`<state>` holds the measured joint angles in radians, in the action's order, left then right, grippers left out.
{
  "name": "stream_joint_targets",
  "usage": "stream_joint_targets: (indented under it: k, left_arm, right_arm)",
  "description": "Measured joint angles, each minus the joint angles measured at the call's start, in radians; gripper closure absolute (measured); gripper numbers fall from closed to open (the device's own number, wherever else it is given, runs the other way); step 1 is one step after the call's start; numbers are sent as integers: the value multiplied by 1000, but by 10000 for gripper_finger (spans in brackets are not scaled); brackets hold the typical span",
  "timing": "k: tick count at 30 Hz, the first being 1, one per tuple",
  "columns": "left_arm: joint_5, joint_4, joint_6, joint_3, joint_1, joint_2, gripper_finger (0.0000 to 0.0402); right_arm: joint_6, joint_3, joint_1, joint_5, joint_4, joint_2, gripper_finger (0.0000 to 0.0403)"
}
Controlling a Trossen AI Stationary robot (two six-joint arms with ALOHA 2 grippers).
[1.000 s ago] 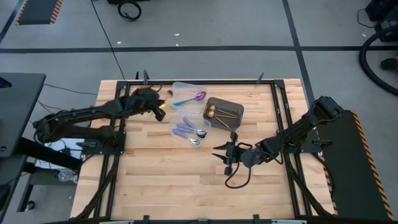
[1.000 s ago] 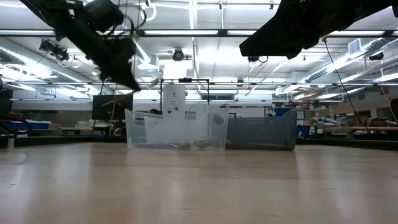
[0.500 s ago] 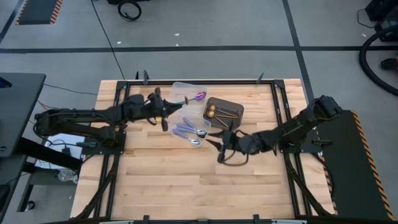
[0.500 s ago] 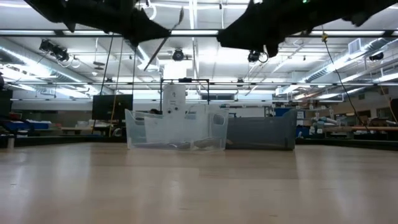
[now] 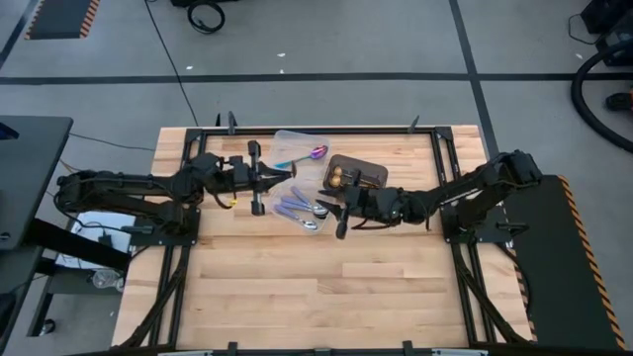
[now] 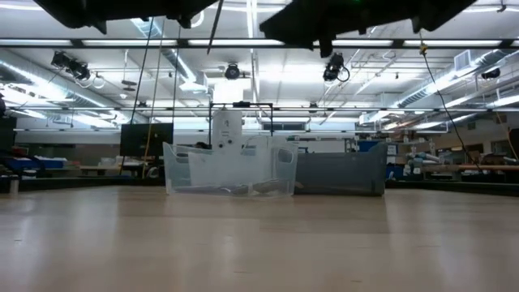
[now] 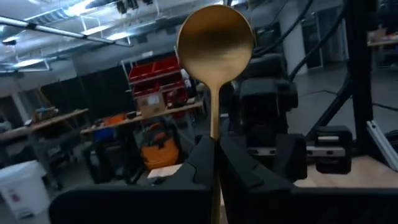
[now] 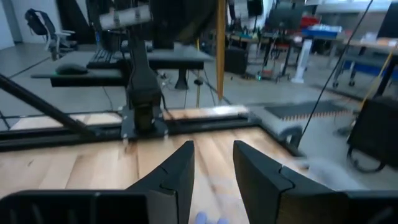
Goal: Sort silverware by color (type)
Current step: Put the gold spoon into the black bin
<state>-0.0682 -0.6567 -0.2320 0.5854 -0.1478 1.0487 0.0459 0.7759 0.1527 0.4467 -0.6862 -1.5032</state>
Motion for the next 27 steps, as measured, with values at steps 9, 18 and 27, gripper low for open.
stream_joint_targets:
  k: [9,18,27]
  left_arm:
    - [-49,-234,11,1,2,155,386]
    - [-96,-506,63,1,2,293,386]
    - [-144,-716,93,36,2,438,386]
  right_arm:
    - [86,104,-26,-3,82,0,282]
    - [117,106,-26,-4,78,0,251]
    - [155,106,-43,-60,42,0,211]
